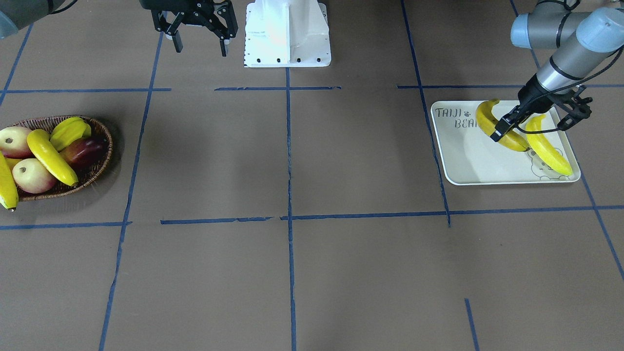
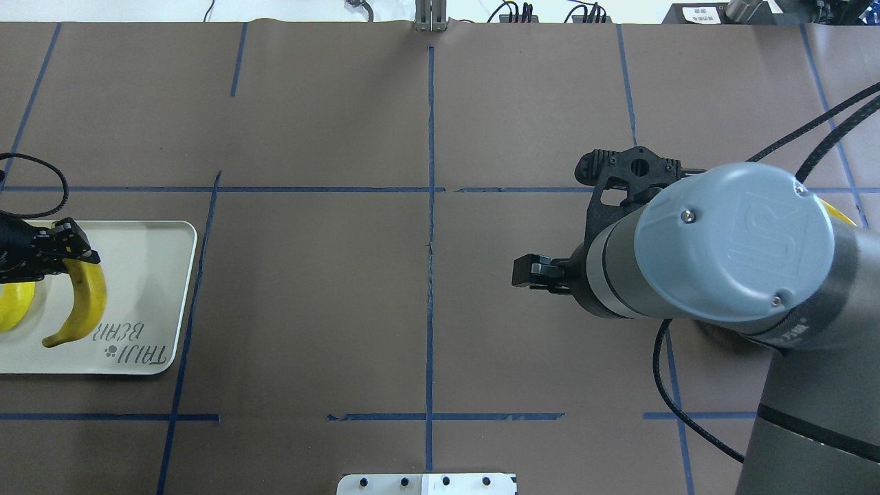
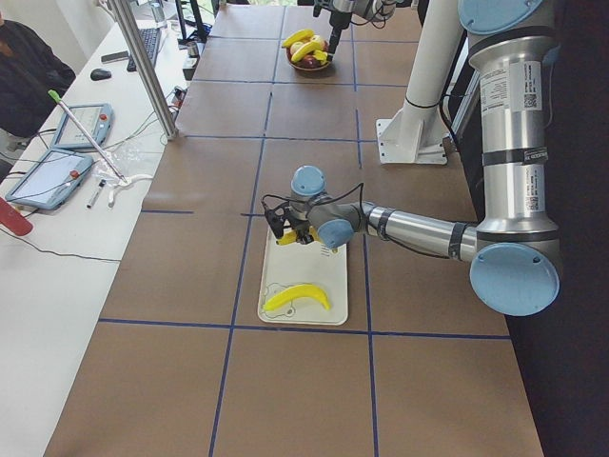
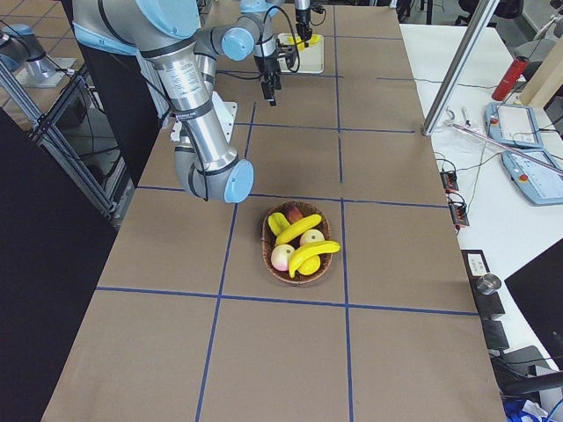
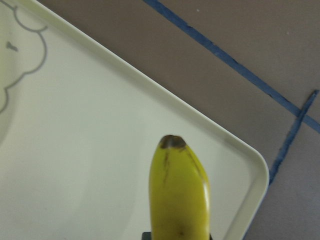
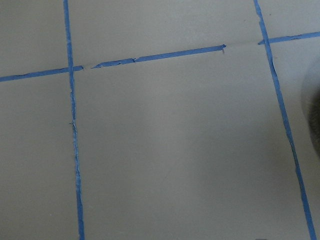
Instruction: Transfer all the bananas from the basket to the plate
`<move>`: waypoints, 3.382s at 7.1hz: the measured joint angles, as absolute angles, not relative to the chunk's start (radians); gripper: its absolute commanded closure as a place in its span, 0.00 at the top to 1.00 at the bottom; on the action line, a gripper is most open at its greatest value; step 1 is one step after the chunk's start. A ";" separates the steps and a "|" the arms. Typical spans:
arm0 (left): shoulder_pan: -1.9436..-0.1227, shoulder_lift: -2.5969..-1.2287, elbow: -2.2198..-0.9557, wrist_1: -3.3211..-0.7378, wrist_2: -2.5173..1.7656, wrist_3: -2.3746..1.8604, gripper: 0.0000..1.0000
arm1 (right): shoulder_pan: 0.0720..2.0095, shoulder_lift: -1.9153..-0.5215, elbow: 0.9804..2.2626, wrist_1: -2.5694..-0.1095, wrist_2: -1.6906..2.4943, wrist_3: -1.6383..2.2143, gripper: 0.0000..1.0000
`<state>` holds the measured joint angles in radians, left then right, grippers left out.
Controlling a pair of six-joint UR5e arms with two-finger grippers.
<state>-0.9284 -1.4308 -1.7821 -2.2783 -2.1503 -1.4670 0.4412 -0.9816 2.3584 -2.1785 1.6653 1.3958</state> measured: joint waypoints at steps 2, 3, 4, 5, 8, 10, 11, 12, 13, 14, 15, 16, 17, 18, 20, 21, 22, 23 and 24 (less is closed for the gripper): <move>-0.964 -1.432 -1.726 -2.277 -2.149 -1.376 0.00 | 0.439 -0.981 2.358 -2.178 1.664 1.397 1.00; -0.979 -1.444 -1.701 -2.274 -2.149 -1.346 0.00 | 0.439 -0.980 2.358 -2.178 1.664 1.397 1.00; -0.986 -1.460 -1.675 -2.274 -2.149 -1.333 0.03 | 0.439 -0.979 2.358 -2.178 1.663 1.397 1.00; -0.989 -1.471 -1.653 -2.276 -2.148 -1.329 0.08 | 0.439 -0.978 2.359 -2.178 1.663 1.397 1.00; -0.993 -1.474 -1.621 -2.284 -2.115 -1.327 1.00 | 0.439 -0.976 2.360 -2.178 1.664 1.397 1.00; -0.995 -1.464 -1.618 -2.289 -2.080 -1.325 1.00 | 0.439 -0.975 2.363 -2.178 1.665 1.397 1.00; -0.995 -1.461 -1.627 -2.289 -2.080 -1.324 1.00 | 0.439 -0.974 2.366 -2.178 1.669 1.395 1.00; -0.995 -1.460 -1.649 -2.286 -2.086 -1.322 1.00 | 0.441 -0.974 2.368 -2.177 1.674 1.387 1.00; -1.002 -1.460 -1.689 -2.275 -2.118 -1.322 1.00 | 0.450 -0.976 2.370 -2.177 1.678 1.363 1.00; -1.027 -1.469 -1.744 -2.253 -2.186 -1.323 1.00 | 0.471 -0.988 2.376 -2.178 1.680 1.314 1.00; -1.052 -1.491 -1.792 -2.221 -2.231 -1.325 1.00 | 0.489 -1.020 2.394 -2.179 1.682 1.261 1.00; -1.061 -1.532 -1.831 -2.169 -2.250 -1.327 1.00 | 0.514 -1.066 2.419 -2.179 1.691 1.203 1.00; -1.059 -1.599 -1.865 -2.082 -2.257 -1.329 1.00 | 0.559 -1.109 2.436 -2.179 1.721 1.114 1.00; -1.038 -1.682 -1.893 -1.976 -2.257 -1.333 1.00 | 0.614 -1.142 2.438 -2.179 1.759 1.011 1.00; -0.943 -1.863 -1.915 -1.786 -2.225 -1.383 1.00 | 0.750 -1.205 2.421 -2.179 1.851 0.791 1.00; -0.876 -1.940 -1.911 -1.744 -2.186 -1.443 1.00 | 0.837 -1.231 2.396 -2.178 1.916 0.661 1.00; -0.810 -2.006 -1.903 -1.727 -2.146 -1.496 1.00 | 0.929 -1.264 2.359 -2.178 1.975 0.515 1.00; -0.761 -2.056 -1.900 -1.722 -2.111 -1.523 1.00 | 1.005 -1.294 2.319 -2.177 2.016 0.389 1.00; -0.731 -2.085 -1.901 -1.719 -2.087 -1.536 1.00 | 1.062 -1.337 2.281 -2.155 2.039 0.289 1.00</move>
<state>-0.7310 -2.0845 -1.9008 -1.7193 -2.0872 -1.5362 1.0617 -1.3366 2.2813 -2.1550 2.0390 0.2890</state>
